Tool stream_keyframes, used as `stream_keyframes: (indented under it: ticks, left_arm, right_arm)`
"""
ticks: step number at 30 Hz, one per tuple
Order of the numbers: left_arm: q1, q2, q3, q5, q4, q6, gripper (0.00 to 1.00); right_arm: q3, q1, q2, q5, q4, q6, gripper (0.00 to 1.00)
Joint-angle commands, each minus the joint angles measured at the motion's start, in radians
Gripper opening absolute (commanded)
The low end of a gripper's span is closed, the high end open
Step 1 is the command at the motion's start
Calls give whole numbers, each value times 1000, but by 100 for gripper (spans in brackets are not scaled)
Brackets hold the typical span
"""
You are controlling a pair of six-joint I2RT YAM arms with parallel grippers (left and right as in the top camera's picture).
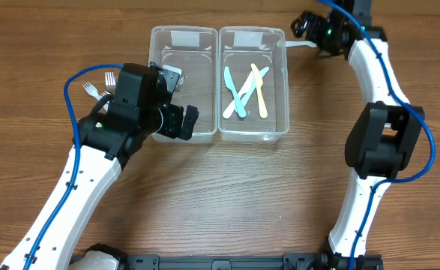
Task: Pack container
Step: 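Move the right gripper back toward the white knife behind the container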
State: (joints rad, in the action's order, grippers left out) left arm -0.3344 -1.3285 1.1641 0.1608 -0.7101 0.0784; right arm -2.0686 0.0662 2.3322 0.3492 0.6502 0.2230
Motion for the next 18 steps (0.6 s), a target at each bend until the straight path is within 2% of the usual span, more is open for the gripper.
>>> stream_keyframes:
  ticks: [1,8,18]
  left_arm:
    - [-8,-11,28,15,4,15,100]
    - [-8,-11,28,15,4,15,100]
    - [-8,-11,28,15,4,15,100]
  right_arm:
    - [-80,13,89,-9,44,-33,100]
    - [-93,14,194,-3,45,-33,100]
    - [-94,14,215,35,25,-34,100]
